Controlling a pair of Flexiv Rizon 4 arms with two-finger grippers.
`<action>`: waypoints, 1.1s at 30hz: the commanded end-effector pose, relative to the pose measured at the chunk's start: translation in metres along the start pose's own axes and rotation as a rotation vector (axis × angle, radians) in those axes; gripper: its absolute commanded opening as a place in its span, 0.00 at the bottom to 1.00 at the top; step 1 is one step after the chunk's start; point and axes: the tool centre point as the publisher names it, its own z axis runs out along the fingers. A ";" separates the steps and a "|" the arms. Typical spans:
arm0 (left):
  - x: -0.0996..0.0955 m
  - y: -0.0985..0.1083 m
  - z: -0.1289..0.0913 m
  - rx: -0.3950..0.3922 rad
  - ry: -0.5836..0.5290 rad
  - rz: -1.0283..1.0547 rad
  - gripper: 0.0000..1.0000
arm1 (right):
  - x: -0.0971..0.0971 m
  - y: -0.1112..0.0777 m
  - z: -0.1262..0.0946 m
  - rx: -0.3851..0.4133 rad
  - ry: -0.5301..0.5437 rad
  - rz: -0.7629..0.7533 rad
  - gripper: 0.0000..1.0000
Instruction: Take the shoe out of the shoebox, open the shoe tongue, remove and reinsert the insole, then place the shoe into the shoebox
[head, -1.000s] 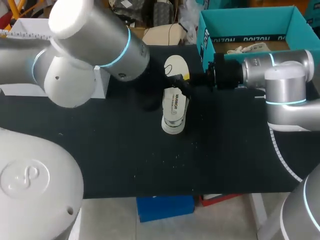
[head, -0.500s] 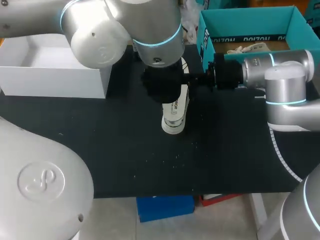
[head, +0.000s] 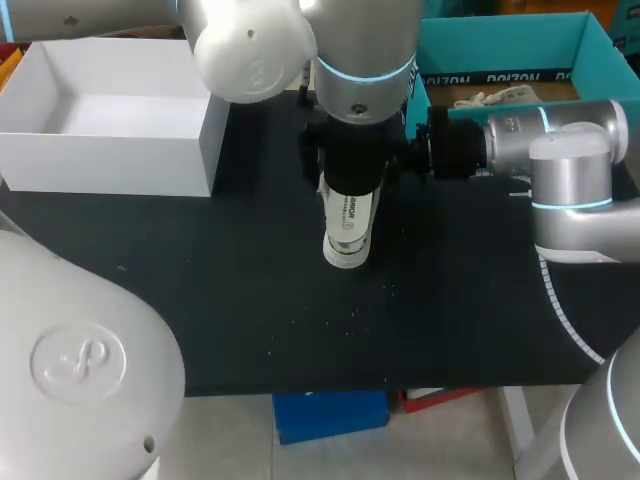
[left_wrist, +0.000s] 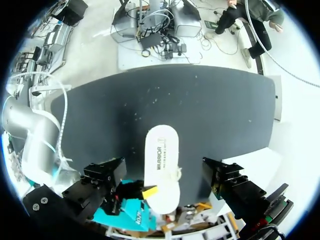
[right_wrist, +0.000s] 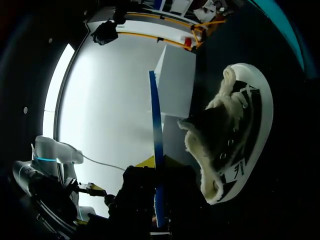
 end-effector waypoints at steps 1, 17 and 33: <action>0.007 0.015 0.004 0.011 -0.027 0.010 1.00 | -0.001 0.001 0.001 0.002 0.000 0.001 0.00; 0.017 0.090 0.013 -0.017 -0.066 0.025 1.00 | -0.001 0.001 0.001 0.002 0.000 0.001 0.00; 0.012 0.168 0.026 -0.052 -0.078 -0.001 1.00 | -0.001 0.001 0.001 0.002 0.000 0.001 0.00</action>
